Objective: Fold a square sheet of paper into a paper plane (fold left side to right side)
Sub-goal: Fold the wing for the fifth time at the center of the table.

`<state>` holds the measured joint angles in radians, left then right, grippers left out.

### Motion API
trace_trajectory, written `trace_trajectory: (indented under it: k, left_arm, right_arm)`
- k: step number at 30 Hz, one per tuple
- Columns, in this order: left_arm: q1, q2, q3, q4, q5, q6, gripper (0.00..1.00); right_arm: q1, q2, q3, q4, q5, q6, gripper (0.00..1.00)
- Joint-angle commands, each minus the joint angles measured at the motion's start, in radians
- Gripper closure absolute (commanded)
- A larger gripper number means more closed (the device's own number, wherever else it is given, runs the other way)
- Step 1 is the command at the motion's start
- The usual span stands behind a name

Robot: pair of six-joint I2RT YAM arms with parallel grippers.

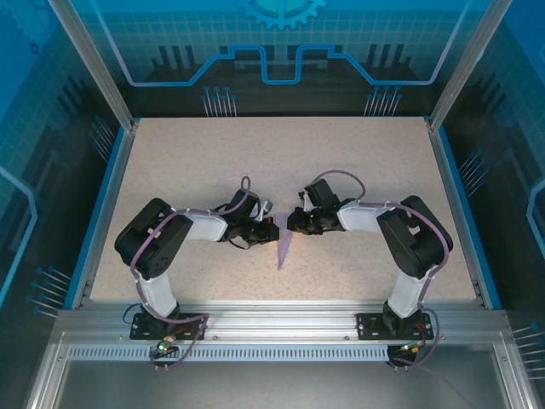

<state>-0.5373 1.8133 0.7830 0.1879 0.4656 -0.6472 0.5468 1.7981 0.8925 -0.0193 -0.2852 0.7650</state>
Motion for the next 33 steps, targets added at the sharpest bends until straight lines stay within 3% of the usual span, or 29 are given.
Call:
trace_trajectory:
  k: [1, 8, 13, 16, 18, 27, 33]
  left_arm:
    - [0.008, 0.044, 0.005, -0.054, -0.085, 0.029, 0.99]
    - [0.009, 0.011, 0.003, -0.063, -0.074, 0.023, 0.95]
    - [0.009, -0.111, 0.014, -0.137, -0.079, 0.043, 0.78]
    - [0.009, -0.194, 0.016, -0.197, -0.077, 0.052, 0.58]
    - [0.009, -0.249, 0.003, -0.236, -0.074, 0.052, 0.52]
    - [-0.068, -0.478, -0.108, -0.351, -0.045, 0.047, 0.49]
    - [-0.148, -0.475, -0.094, -0.408, -0.057, 0.048, 0.49]
  right_arm:
    - [-0.003, 0.032, 0.021, -0.047, 0.017, -0.014, 0.83]
    - [-0.010, 0.045, -0.002, -0.095, 0.041, 0.008, 0.83]
    - [-0.013, 0.039, -0.044, -0.116, 0.061, 0.014, 0.84]
    - [-0.016, 0.044, -0.056, -0.114, 0.063, 0.012, 0.84]
    - [-0.018, 0.044, -0.059, -0.113, 0.063, 0.010, 0.86]
    - [-0.018, 0.040, -0.055, -0.114, 0.056, 0.001, 0.87]
    - [-0.017, 0.040, -0.055, -0.116, 0.055, -0.002, 0.87]
